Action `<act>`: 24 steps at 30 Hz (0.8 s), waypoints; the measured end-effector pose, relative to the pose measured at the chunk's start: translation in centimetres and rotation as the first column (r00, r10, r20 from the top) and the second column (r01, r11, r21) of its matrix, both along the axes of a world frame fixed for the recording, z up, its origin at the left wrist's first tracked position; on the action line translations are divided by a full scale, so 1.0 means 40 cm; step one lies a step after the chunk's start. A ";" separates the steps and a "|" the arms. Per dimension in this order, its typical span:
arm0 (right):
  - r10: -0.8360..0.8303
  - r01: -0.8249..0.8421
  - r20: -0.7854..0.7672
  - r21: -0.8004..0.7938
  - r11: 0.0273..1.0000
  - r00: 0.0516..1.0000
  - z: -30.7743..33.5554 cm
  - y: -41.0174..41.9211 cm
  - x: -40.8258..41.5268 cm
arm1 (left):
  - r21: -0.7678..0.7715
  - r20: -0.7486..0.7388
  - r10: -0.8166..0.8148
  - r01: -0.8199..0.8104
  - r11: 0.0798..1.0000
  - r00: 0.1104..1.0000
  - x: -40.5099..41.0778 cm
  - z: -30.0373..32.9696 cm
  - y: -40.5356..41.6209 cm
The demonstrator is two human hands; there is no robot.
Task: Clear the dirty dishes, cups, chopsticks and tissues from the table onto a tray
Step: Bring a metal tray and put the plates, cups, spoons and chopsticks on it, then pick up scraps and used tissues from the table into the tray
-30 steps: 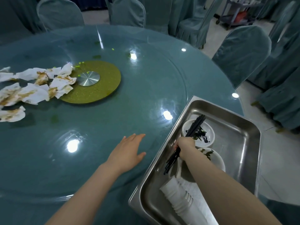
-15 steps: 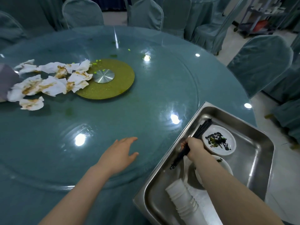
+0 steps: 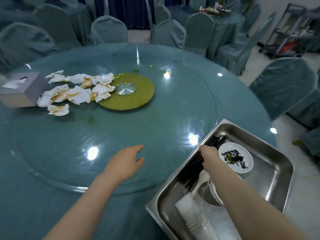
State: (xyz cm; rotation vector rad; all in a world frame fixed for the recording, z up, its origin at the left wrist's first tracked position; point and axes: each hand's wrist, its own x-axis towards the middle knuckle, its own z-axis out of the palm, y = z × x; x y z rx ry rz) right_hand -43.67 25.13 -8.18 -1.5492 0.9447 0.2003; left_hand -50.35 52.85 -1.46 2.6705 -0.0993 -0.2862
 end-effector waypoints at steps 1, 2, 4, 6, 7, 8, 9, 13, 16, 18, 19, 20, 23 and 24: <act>0.005 -0.004 0.035 -0.015 1.000 0.999 0.021 0.005 -0.001 | -0.007 0.011 0.012 -0.012 1.000 1.000 -0.011 0.008 0.008; 0.016 -0.013 0.078 -0.048 0.999 0.997 0.037 0.007 0.002 | -0.011 0.015 0.020 -0.020 1.000 1.000 -0.019 0.014 0.016; 0.037 -0.028 0.145 -0.061 0.998 0.989 0.081 0.019 0.005 | -0.017 0.016 0.041 -0.041 0.999 0.999 -0.035 0.025 0.039; 0.121 -0.104 0.185 -0.095 0.990 0.975 0.121 0.048 0.013 | -0.021 0.025 0.070 -0.070 0.997 0.997 -0.053 0.040 0.076; 0.205 -0.182 0.181 -0.131 0.974 0.962 0.140 0.070 0.017 | -0.023 0.033 0.094 -0.094 0.995 0.995 -0.062 0.046 0.098; 0.269 -0.241 0.166 -0.172 0.955 0.949 0.155 0.098 0.020 | -0.023 0.038 0.125 -0.125 0.992 0.991 -0.069 0.053 0.122; 0.317 -0.286 0.163 -0.185 0.940 0.934 0.161 0.126 0.023 | -0.020 0.043 0.161 -0.161 0.987 0.986 -0.076 0.059 0.146; 0.583 -0.536 0.113 -0.283 0.795 0.805 0.138 0.269 0.019 | -0.005 0.073 0.280 -0.281 0.960 0.957 -0.105 0.077 0.249; 0.774 -0.700 0.051 -0.394 0.596 0.631 0.105 0.379 -0.012 | -0.053 0.060 0.361 -0.358 0.932 0.931 -0.120 0.068 0.310; 0.869 -0.792 -0.013 -0.419 0.444 0.494 0.061 0.438 -0.024 | -0.075 0.043 0.397 -0.394 0.916 0.917 -0.124 0.051 0.342; 0.907 -0.830 -0.064 -0.434 0.350 0.416 0.040 0.464 -0.031 | -0.079 0.030 0.411 -0.408 0.910 0.911 -0.125 0.040 0.357; 0.935 -0.861 -0.137 -0.451 0.235 0.327 0.021 0.490 -0.037 | -0.078 0.012 0.423 -0.421 0.904 0.906 -0.127 0.026 0.373; 0.952 -0.874 -0.299 -0.476 -0.095 0.059 -0.030 0.561 -0.048 | -0.071 -0.050 0.461 -0.463 0.883 0.886 -0.128 -0.020 0.422; 0.948 -0.856 -0.318 -0.487 -0.174 -0.012 -0.047 0.581 -0.047 | -0.067 -0.068 0.475 -0.479 0.875 0.878 -0.126 -0.035 0.437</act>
